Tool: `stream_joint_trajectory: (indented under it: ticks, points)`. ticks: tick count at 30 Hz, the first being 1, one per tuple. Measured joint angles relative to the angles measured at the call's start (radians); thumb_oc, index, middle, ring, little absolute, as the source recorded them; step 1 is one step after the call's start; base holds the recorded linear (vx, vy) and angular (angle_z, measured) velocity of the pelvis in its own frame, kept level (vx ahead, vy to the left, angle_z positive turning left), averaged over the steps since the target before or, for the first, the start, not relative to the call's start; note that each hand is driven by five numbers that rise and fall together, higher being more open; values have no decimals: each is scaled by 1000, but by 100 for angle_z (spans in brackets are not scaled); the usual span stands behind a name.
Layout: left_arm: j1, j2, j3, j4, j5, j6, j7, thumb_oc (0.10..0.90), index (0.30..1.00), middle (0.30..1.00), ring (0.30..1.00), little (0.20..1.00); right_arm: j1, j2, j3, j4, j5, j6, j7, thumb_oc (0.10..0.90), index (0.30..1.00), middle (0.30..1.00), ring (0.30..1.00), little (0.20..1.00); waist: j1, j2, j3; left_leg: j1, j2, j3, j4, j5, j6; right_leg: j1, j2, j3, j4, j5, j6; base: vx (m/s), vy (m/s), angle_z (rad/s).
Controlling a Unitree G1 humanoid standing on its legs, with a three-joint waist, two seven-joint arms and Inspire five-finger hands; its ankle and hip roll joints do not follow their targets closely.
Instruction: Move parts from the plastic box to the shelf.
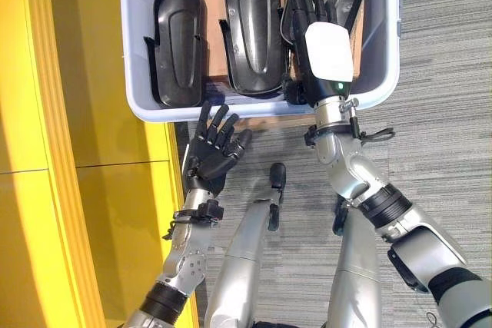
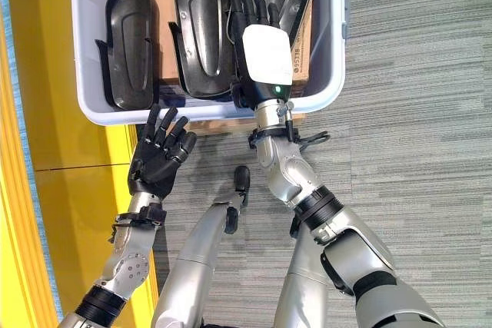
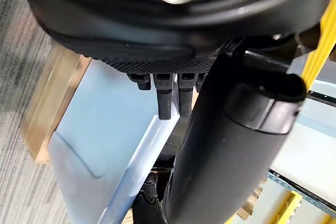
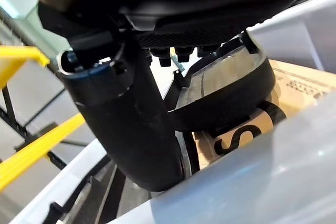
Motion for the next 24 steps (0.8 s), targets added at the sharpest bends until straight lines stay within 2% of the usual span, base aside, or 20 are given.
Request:
stream_joint_trajectory:
  ticks: [4, 9, 11, 17, 21, 24]
  points:
    - [11, 0, 0, -1, -26, 33, -33, 900, 1000, 1000, 1000, 1000, -88, 7, 9, 159, 34, 34, 32, 400, 300, 300, 300, 300, 15, 5, 0, 1, 0, -2, 15, -4, -1, 1, 0, 1, 17, -6, -3, 0, -27, 1]
    - [51, 3, -2, 5, -37, 79, -51, 900, 1000, 1000, 1000, 1000, -140, 12, 10, 292, 73, 2, -18, 400, 300, 300, 300, 300, 25, 8, -1, 3, 1, -25, 23, -4, -4, 14, 0, -20, 21, -14, -5, -15, -79, 7]
    - [62, 4, -4, 4, -37, 85, -63, 900, 1000, 1000, 1000, 1000, -143, 1, 7, 294, 83, 0, -31, 400, 300, 300, 300, 300, 29, 8, -1, 3, 2, -29, 23, -4, -4, 17, 1, -24, 17, -16, -3, -32, -78, 3]
    - [64, 39, -31, -23, -36, 85, -69, 900, 1000, 1000, 1000, 1000, -163, 15, 7, 321, 227, -3, -73, 400, 300, 300, 300, 300, 25, 11, -3, 3, 3, -31, -21, -4, -4, 16, 14, -18, -31, -15, -4, -52, -55, -4]
    - [62, 40, -32, -27, -35, 85, -74, 900, 1000, 1000, 1000, 1000, -158, 15, 7, 330, 236, -49, -91, 400, 300, 300, 300, 300, 24, 19, -5, 8, 6, -29, -43, -3, -5, 19, 19, -19, -58, -9, -12, -64, -51, -5]
    - [57, 38, -33, -29, -35, 85, -73, 900, 1000, 1000, 1000, 1000, -114, 15, 12, 321, 239, -90, -101, 400, 300, 300, 300, 300, 23, 23, -4, 47, 8, -26, -61, -3, -6, 61, 21, -20, -86, -1, -19, -107, -79, -7]
